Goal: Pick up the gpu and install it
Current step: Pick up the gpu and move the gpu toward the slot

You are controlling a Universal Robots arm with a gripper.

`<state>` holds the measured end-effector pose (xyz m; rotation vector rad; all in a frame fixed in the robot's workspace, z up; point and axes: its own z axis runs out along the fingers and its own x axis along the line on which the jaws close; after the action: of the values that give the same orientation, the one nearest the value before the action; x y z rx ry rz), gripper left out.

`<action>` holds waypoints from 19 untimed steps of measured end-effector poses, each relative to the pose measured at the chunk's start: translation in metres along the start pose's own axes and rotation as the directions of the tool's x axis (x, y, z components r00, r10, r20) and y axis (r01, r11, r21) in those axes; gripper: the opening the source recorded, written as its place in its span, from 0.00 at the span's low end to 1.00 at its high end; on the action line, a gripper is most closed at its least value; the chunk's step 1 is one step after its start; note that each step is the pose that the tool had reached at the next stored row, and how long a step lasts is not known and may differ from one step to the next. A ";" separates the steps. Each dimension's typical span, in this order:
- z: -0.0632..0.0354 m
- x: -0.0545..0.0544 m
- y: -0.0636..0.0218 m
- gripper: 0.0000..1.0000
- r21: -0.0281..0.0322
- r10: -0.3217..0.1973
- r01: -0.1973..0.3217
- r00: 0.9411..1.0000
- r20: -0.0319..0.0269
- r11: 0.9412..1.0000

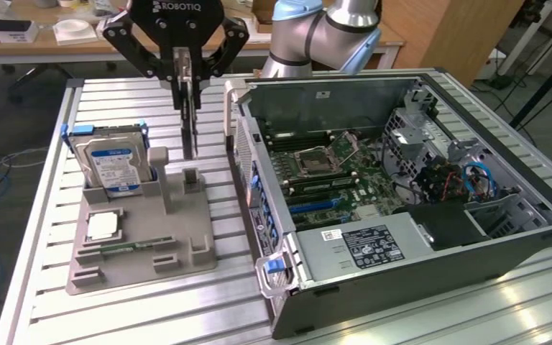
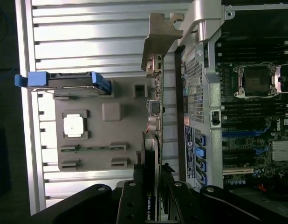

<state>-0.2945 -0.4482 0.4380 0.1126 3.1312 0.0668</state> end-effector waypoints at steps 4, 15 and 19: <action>0.0001 -0.005 0.0004 0.26 0.000 0.000 0.000 1.000 0.000 1.000; 0.0003 -0.023 0.0017 0.26 0.000 0.000 0.000 1.000 0.000 1.000; 0.0005 -0.031 0.0022 0.26 0.000 0.000 0.000 1.000 0.000 1.000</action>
<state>-0.2632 -0.4482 0.4379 0.1125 3.1312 0.0669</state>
